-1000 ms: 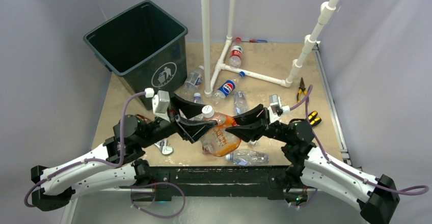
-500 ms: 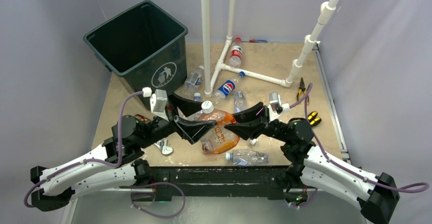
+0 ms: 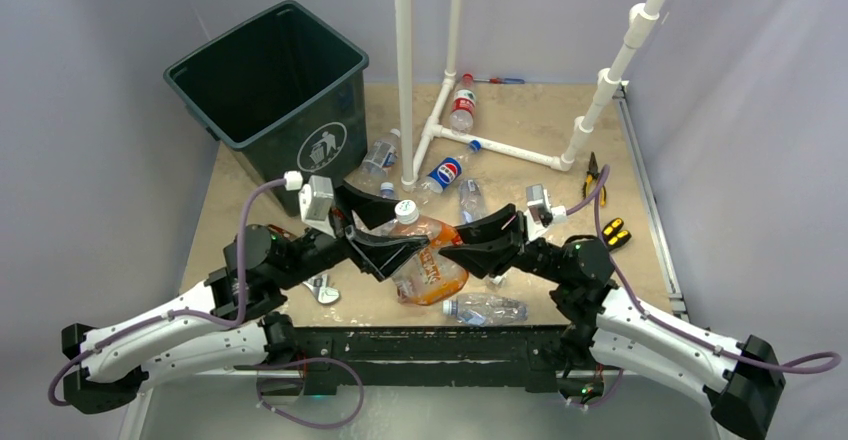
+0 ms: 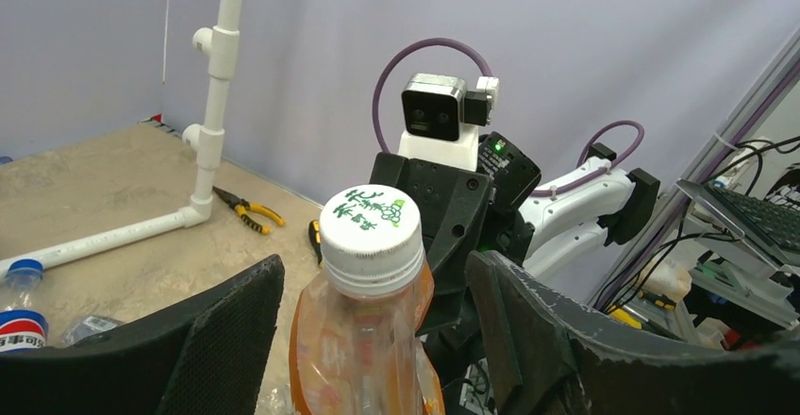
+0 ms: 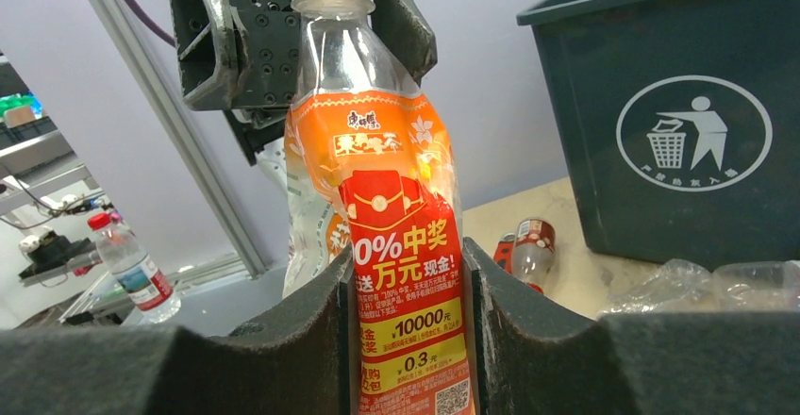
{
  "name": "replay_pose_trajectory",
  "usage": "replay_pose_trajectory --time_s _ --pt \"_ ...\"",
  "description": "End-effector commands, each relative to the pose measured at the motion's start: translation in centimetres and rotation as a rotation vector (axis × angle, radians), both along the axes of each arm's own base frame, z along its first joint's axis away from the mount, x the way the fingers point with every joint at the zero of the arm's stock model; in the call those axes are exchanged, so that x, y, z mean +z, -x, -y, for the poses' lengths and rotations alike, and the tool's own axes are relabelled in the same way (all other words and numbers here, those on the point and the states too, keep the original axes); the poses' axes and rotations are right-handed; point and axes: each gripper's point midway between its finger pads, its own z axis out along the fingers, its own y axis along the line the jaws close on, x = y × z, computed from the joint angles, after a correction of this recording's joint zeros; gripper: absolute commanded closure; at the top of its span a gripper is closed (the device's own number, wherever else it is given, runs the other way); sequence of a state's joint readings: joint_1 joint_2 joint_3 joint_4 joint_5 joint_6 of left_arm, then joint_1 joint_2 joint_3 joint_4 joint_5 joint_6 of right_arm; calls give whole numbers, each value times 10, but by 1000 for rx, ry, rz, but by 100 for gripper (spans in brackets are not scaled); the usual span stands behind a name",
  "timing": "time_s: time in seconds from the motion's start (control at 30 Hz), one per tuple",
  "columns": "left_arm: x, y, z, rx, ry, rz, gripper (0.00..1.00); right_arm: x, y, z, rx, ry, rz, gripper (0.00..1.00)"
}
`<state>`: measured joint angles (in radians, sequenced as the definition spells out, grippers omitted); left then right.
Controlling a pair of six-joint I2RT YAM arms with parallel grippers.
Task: Put the plastic bottles in the bin
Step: Pick up the plastic bottle at the center of the board.
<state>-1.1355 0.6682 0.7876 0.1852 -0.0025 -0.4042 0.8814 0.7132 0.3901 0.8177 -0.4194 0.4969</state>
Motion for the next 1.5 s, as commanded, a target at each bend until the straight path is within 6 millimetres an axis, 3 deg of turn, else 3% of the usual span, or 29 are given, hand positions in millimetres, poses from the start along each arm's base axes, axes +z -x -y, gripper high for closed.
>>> replay_pose_trajectory --time_s 0.0,0.07,0.13,0.4,0.43,0.47,0.57,0.6,0.8,0.93,1.07,1.2,1.33,1.47 --pt "31 8 5 -47 65 54 29 14 0 3 -26 -54 30 83" --pt "35 9 9 -64 71 59 30 13 1 3 -26 -56 30 83" --pt "37 12 14 -88 67 62 38 13 2 3 -25 -58 31 83" --pt "41 17 20 -129 65 64 100 6 -1 3 -45 -37 23 80" --pt "41 16 19 -120 66 61 100 4 -1 2 -44 -30 9 72" --pt "42 15 17 -109 66 63 100 3 -2 2 -43 -22 -9 58" --pt "43 8 7 -54 66 64 100 3 -7 2 -60 -11 -82 5" --pt "45 7 3 -35 66 71 100 6 -5 4 -54 -15 -91 2" --pt "60 -13 -34 157 24 105 100 23 9 22 -43 -41 -115 1" --pt "81 -30 -68 334 -47 165 100 30 9 41 -103 -62 -147 1" --pt "106 -59 -120 620 -126 196 100 19 2 54 -181 -42 -190 1" --pt "148 -76 -168 887 -73 213 100 -4 -3 56 -209 -7 -250 1" --pt "177 -100 -182 1148 -176 249 100 -27 -35 76 -410 -16 -384 1" --pt "204 -119 -173 1323 -240 276 100 -26 -34 80 -416 -46 -378 1"
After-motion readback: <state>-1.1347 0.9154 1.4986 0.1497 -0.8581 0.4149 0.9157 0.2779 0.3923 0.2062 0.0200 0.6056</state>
